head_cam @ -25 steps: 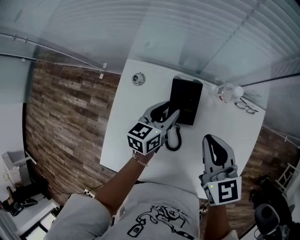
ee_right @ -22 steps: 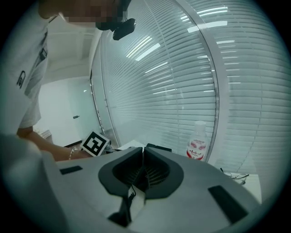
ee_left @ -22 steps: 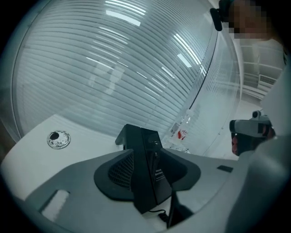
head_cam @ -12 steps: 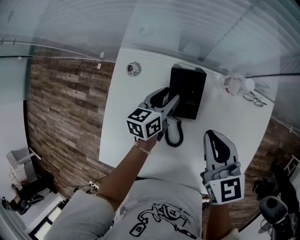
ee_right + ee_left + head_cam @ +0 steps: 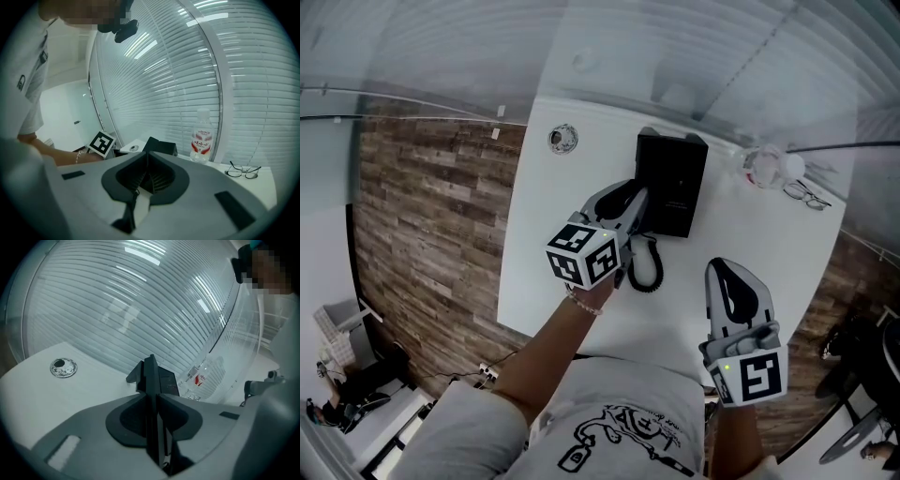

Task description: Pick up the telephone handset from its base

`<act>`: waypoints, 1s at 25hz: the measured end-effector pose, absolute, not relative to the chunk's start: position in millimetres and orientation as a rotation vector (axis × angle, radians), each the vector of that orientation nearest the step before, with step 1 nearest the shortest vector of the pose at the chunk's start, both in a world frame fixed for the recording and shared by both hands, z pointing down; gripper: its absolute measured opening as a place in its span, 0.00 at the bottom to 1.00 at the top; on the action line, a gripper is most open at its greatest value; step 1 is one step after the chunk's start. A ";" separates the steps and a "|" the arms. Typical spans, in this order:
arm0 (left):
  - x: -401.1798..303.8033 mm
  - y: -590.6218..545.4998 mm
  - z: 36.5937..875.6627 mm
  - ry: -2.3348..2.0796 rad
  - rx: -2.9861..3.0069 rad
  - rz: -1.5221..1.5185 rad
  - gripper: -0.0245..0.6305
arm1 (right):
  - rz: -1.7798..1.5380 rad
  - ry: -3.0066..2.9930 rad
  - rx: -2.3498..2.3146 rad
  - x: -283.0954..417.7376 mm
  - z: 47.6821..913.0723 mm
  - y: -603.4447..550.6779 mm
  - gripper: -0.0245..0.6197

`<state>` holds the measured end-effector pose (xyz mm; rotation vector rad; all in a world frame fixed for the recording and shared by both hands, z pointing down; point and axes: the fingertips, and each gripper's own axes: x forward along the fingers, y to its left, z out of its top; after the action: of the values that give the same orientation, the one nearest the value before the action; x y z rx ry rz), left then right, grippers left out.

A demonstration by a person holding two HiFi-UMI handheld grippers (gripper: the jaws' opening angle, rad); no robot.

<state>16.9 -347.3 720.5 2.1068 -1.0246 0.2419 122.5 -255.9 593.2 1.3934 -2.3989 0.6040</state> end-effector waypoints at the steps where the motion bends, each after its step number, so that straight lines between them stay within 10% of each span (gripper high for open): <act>1: 15.7 -346.8 718.4 -1.027 2.104 0.239 0.15 | 0.602 -2.402 1.394 122.1 591.8 -255.2 0.05; 25: -7.9 -272.8 519.7 -1.026 2.302 -0.023 0.14 | 0.348 -2.486 1.486 126.3 470.7 -214.1 0.05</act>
<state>-7.9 -272.8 519.7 2.3024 -1.0256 -0.0234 126.3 -214.1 470.7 1.4859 -2.4860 0.3479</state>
